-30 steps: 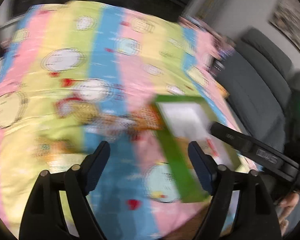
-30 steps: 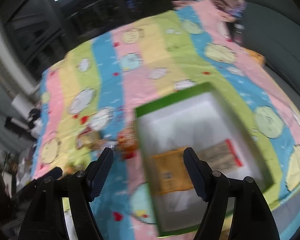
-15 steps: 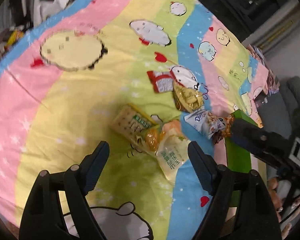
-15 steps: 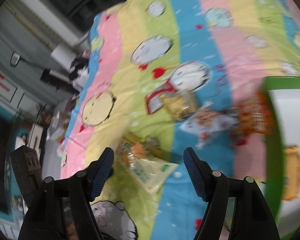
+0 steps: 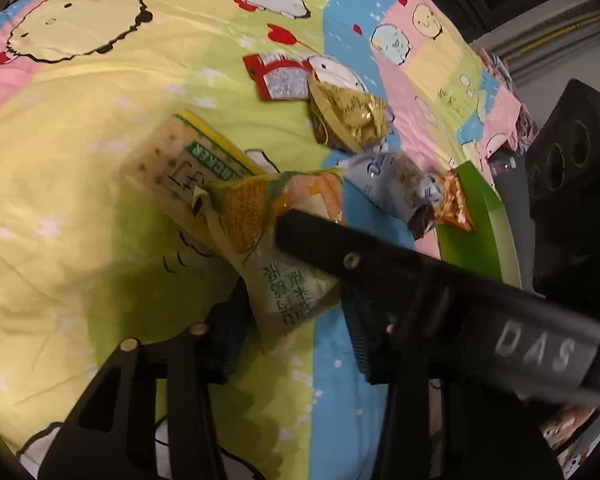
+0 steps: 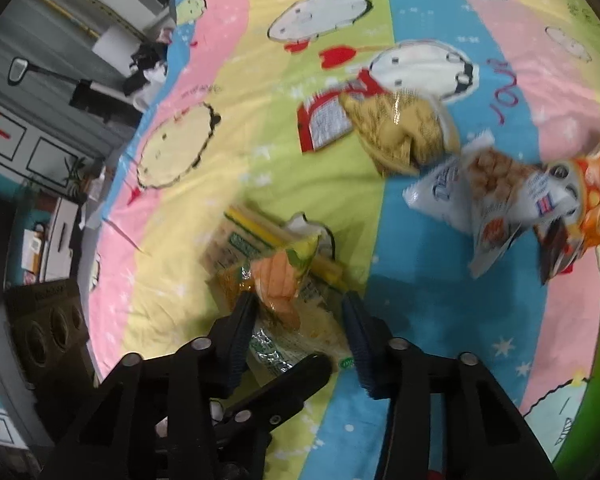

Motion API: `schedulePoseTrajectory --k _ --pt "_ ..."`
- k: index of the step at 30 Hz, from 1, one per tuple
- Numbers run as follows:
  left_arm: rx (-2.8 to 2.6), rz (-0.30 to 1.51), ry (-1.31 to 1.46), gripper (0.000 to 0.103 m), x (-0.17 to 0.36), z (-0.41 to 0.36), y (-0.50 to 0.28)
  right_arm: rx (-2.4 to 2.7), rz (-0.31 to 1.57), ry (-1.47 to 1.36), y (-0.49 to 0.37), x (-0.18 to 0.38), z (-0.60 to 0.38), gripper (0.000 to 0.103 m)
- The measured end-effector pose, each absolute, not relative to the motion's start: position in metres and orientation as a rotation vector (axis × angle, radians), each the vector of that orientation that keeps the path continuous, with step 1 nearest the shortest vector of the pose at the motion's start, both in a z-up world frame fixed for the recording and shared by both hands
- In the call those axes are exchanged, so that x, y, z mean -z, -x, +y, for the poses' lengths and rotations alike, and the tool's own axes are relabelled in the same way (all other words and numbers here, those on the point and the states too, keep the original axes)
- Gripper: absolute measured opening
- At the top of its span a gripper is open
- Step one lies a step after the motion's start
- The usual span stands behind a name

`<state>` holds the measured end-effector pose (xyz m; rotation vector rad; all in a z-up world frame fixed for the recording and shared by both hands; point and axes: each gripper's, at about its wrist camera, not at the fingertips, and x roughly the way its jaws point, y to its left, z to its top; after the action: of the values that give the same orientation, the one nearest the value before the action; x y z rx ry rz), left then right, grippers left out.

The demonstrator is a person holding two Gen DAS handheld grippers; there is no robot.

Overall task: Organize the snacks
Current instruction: 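Move the right tool back to the corn-printed snack bag, then grasp the corn-printed snack bag with the right tool and lift it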

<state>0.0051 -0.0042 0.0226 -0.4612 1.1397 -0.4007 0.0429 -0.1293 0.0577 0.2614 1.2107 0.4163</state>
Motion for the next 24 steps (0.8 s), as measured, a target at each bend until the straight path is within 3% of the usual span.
schedulePoseTrajectory --k 10,24 --pt "0.398 1.104 0.355 0.027 -0.037 -0.01 0.014 -0.445 1.148 -0.318 -0.016 -0.06 -0.128 0.04" --pt "0.393 0.993 0.277 0.027 -0.076 -0.006 0.05 -0.465 1.023 -0.32 0.027 -0.098 -0.117 0.04"
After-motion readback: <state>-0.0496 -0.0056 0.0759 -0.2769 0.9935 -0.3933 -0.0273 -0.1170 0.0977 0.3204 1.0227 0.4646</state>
